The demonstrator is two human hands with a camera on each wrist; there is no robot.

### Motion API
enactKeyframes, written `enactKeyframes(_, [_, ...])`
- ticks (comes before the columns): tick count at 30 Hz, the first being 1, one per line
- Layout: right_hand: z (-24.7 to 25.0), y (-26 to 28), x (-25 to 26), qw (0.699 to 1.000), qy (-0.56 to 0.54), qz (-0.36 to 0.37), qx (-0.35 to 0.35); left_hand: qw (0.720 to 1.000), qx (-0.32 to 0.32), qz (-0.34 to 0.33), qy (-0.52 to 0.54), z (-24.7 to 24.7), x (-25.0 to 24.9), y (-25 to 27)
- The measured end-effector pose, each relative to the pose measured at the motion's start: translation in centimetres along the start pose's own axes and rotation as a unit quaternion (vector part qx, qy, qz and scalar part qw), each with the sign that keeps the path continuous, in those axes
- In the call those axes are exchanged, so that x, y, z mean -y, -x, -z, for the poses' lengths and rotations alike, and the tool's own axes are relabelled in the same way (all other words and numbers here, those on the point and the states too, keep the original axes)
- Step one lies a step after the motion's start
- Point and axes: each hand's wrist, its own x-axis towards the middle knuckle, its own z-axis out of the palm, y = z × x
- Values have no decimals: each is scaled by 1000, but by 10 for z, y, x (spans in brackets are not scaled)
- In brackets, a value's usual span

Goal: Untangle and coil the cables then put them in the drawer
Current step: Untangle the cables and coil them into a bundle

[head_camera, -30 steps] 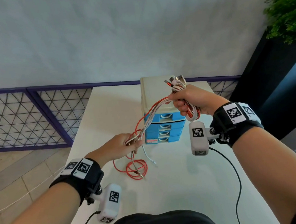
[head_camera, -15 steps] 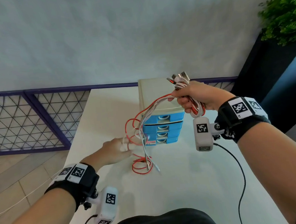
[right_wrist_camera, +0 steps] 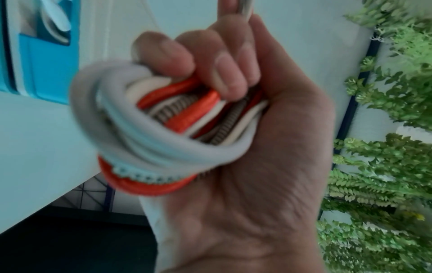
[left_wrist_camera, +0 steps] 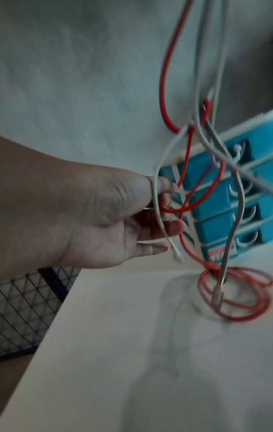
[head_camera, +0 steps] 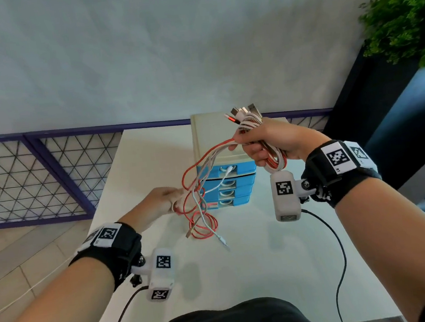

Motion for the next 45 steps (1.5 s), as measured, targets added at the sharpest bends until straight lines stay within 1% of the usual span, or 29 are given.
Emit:
enactKeyframes(2, [2,1,4,1000,15,22,-12,997,-8,46,-54,-1,8,-3])
enactKeyframes(6, [2,-1,1,998,31,34,-36,982,-12,90,-167,0,19,-16])
enactKeyframes(10, [-2,-5,-5,998,35,26,-46,968,-43,124,-216,5,26,-21])
enactKeyframes(15, [-9,-7,-9,999,27,17,-39,950,-49,125,-282,7,28,-23])
enactKeyframes(16, [-10,-6,-8,999,22,16,-38,947,-43,116,-295,7,26,-22])
enactKeyframes(17, [-10,-6,-6,999,20,16,-36,946,-44,93,-306,8,25,-24])
enactKeyframes(18, [-11,-5,-4,999,21,18,-34,948,-40,71,-307,9,22,-25])
enactKeyframes(21, [-13,-3,3,999,24,28,-22,967,-64,-56,-241,13,13,-29])
enactKeyframes(23, [-17,-3,7,999,16,37,-7,975,-88,-150,-140,11,-7,-22])
enactKeyframes(24, [-19,-3,9,999,7,42,2,977,-83,-173,-90,8,-20,-16])
enactKeyframes(25, [-22,-3,11,999,-3,47,10,980,-67,-184,-35,5,-32,-10])
enactKeyframes(26, [-24,-4,13,998,-14,53,16,984,-34,-175,19,2,-44,-2])
enactKeyframes(28, [-26,-6,17,997,-22,65,20,984,47,-131,115,0,-55,5])
enactKeyframes(29, [-27,-7,19,997,-22,71,15,980,76,-107,147,-1,-58,8])
enactKeyframes(31, [-25,-11,20,997,-22,80,-10,975,98,-79,184,-2,-59,12])
enactKeyframes(33, [-22,-14,17,995,-27,81,-54,974,107,-74,183,-5,-59,16])
enactKeyframes(34, [-21,-16,14,993,-32,80,-76,978,111,-84,155,-7,-58,17])
enactKeyframes(36, [-19,-18,9,989,-47,81,-113,985,110,-114,62,-11,-55,19])
enactKeyframes(37, [-18,-19,6,987,-53,82,-128,986,104,-126,38,-12,-54,19])
enactKeyframes(38, [-17,-20,4,985,-56,82,-141,987,92,-129,35,-14,-54,19])
enactKeyframes(40, [-15,-21,0,983,-56,77,-156,989,62,-120,53,-16,-55,18])
enactKeyframes(42, [-13,-21,-4,983,-51,67,-163,991,48,-116,54,-16,-52,13])
enactKeyframes(43, [-13,-21,-6,983,-47,59,-167,991,43,-122,23,-16,-51,12])
enactKeyframes(45, [-11,-20,-10,983,-48,42,-172,987,16,-143,-74,-12,-43,4])
